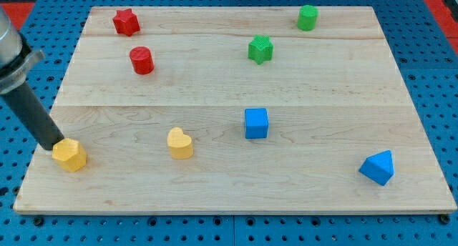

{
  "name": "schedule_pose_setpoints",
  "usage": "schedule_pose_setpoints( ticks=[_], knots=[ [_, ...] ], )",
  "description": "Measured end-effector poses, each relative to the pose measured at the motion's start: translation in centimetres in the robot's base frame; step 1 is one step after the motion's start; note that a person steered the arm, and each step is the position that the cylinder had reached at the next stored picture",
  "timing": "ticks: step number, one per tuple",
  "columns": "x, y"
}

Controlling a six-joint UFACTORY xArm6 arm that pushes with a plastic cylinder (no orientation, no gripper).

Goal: Push the yellow heart parallel left to the blue cube

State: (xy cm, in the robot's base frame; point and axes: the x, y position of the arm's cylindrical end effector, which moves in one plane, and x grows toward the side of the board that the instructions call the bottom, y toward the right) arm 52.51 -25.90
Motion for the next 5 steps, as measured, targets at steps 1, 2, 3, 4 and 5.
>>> schedule_pose_setpoints(
  ticks=[1, 2, 3, 4, 5],
  knots=[
    [1.8, 1.8],
    [2.8, 3.3],
    [8.3, 4.6],
    [9.3, 9.3],
    [8.4, 16.0]
  ],
)
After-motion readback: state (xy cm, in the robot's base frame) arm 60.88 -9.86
